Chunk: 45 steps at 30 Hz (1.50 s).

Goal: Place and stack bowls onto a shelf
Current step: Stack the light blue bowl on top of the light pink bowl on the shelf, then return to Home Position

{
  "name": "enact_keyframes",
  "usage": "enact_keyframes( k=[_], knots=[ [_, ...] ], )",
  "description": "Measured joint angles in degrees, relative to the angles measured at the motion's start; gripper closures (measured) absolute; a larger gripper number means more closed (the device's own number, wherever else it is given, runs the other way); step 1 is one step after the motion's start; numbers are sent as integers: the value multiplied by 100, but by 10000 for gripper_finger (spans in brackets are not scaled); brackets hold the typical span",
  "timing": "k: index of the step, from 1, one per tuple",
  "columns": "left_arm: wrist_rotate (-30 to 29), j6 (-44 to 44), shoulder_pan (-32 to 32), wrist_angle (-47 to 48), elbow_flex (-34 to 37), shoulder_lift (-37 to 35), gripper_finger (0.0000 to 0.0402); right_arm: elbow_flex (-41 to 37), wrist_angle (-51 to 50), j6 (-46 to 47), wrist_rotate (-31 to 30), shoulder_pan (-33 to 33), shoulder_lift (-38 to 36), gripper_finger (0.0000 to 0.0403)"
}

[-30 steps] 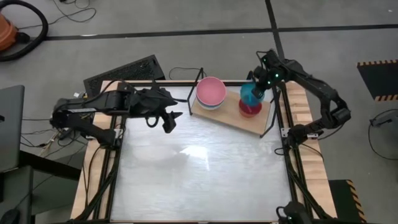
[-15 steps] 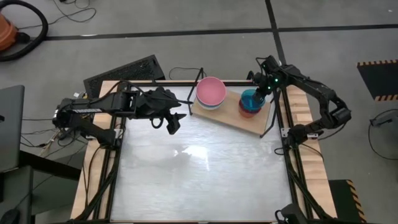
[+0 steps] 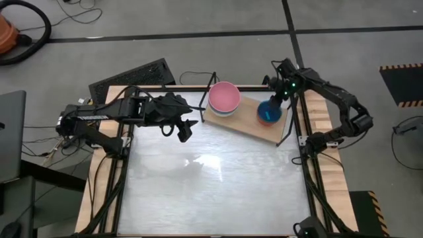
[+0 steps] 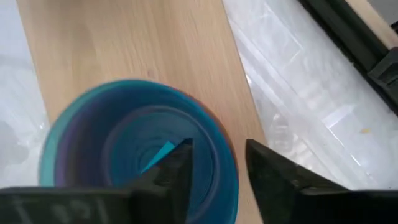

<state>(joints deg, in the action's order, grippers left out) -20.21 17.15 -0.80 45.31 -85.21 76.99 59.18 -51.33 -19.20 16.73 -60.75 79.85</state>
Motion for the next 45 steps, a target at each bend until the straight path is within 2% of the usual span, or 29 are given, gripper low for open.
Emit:
enact_keyframes(
  k=[3,6,8,15,18,23,28,30,32,37,45],
  knots=[
    [-3,0,0,-1,0,0,180,250,-231,28,0,0,0,202],
    [-2,-4,0,-70,0,0,180,633,-528,66,121,0,0,187],
    [53,-72,0,-335,0,-10,180,959,-762,160,496,-7,-2,185],
    [238,-735,9,-1590,-48,-362,180,2177,-1008,533,2509,41,-529,191],
    [181,-893,11,-1734,-50,-580,180,2614,-948,745,2951,141,-985,194],
    [26,-1062,15,-1575,-50,-928,180,3046,-956,828,3125,492,-2035,195],
    [104,-504,44,-1598,-50,-1050,180,3036,-1000,1495,3119,971,-3039,194],
    [412,-653,44,-1618,-48,-1059,180,2867,-837,1491,3119,1157,-3446,194],
    [987,-861,44,-1657,18,-1083,180,2523,-566,1778,3125,1284,-3888,194],
    [2077,-1059,48,-2149,488,-1133,180,1056,790,2877,2848,1384,-5146,194],
    [2294,-606,61,-3806,2561,-1784,180,-1388,3249,4880,2830,1368,-7224,194]
  ],
)
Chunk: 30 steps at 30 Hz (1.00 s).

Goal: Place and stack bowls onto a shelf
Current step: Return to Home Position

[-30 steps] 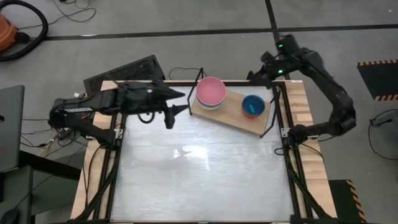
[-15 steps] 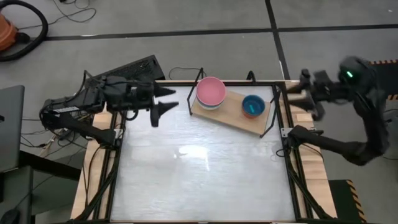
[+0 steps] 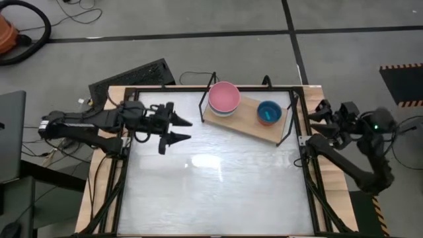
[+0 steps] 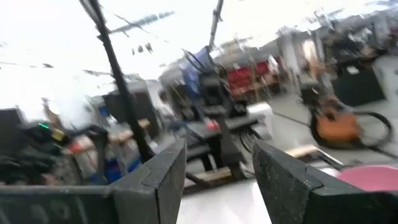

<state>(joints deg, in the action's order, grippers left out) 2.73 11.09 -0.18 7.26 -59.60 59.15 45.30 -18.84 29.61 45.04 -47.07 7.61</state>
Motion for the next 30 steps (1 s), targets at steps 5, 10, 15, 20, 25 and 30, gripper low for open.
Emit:
enact_keyframes(
  k=[5,10,15,20,25,30],
  knots=[
    [-118,432,110,-730,1389,-903,180,-767,564,680,-146,-38,-732,194],
    [-683,599,218,-808,2272,-2540,180,-815,532,594,-290,-85,-576,194],
    [-1112,598,281,-691,2952,-4308,180,-815,587,224,-354,-170,-583,194],
    [-1096,641,286,-694,3766,-5514,180,-1109,504,203,-285,-182,-739,194],
    [-1082,969,286,-915,4694,-5898,180,-1974,667,584,-247,-120,-736,194],
    [-951,1367,290,-1556,5480,-5757,180,-2903,2017,684,-283,391,-736,194]
  ],
)
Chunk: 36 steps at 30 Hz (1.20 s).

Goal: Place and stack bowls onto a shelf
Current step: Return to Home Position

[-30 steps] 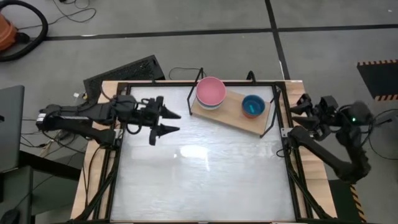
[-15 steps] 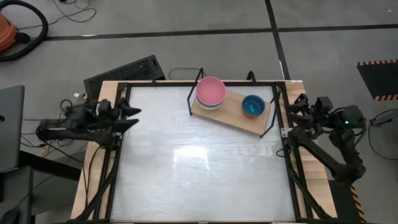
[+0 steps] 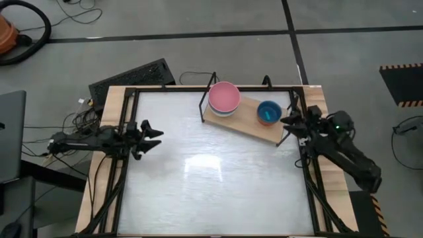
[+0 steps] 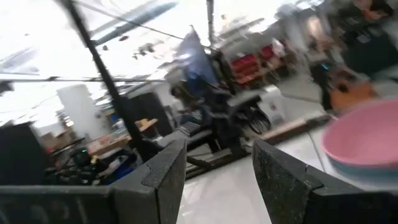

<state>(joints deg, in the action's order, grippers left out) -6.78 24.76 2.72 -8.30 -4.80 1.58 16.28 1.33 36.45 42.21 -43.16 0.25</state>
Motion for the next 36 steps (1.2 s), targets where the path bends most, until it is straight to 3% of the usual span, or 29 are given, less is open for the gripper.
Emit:
enact_keyframes(
  k=[4,7,11,17,23,26,32,36],
  knots=[
    [72,201,-2,-526,415,-67,180,-649,1141,-55,-330,764,2,194],
    [171,215,-2,-456,411,-94,180,-1110,1684,-141,-1034,1535,2,194],
    [386,163,-2,-490,411,-98,180,-1574,2214,-479,-2234,2928,17,194],
    [391,144,-2,-454,411,-92,180,-1578,1735,-1581,-4752,5187,254,194],
    [409,152,-2,-373,411,-92,180,-1581,1728,-2603,-6521,6448,310,194],
    [606,321,-2,-382,411,-92,180,-1583,1908,-2595,-6734,6609,290,194],
    [1626,646,-1,-399,413,-90,180,-1585,1663,-1408,-5304,6490,262,194],
    [1875,618,1,-277,413,-90,180,-1587,909,-1342,-5271,6412,269,194]
  ],
)
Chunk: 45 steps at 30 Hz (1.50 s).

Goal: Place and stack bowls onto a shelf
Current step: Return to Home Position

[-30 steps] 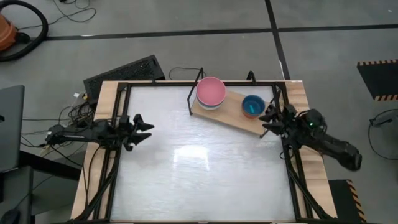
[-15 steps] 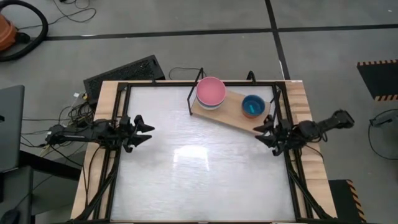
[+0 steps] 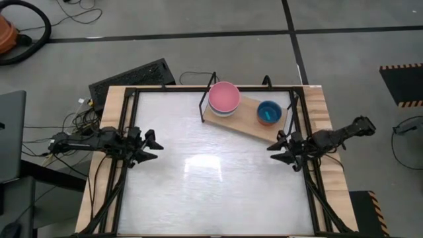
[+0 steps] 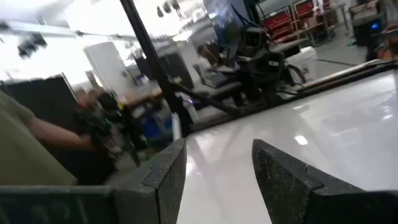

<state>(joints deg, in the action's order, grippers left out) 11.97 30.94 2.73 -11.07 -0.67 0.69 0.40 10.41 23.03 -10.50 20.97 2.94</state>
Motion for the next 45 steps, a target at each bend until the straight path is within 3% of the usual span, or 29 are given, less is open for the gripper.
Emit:
enact_keyframes(
  k=[3,8,13,18,26,35,45],
  knots=[
    [-143,26,-1,98,2,2,180,0,-305,-457,-24,-97,0,194],
    [-357,-410,-1,140,2,3,180,-2,-386,-315,-9,-175,0,194],
    [256,-1150,0,129,2,2,180,-4,-643,-339,-2,-201,0,194],
    [326,-1391,-1,505,2,1,180,-2,-737,-338,37,-198,44,194],
    [-414,-1837,-1,786,2,4,180,-2,-761,-341,37,-198,40,194],
    [-1267,-1735,-3,991,4,7,180,-2,-778,-348,33,-198,39,194],
    [-1287,-1727,-3,997,4,7,180,-2,-782,-356,28,-198,39,194]
  ],
)
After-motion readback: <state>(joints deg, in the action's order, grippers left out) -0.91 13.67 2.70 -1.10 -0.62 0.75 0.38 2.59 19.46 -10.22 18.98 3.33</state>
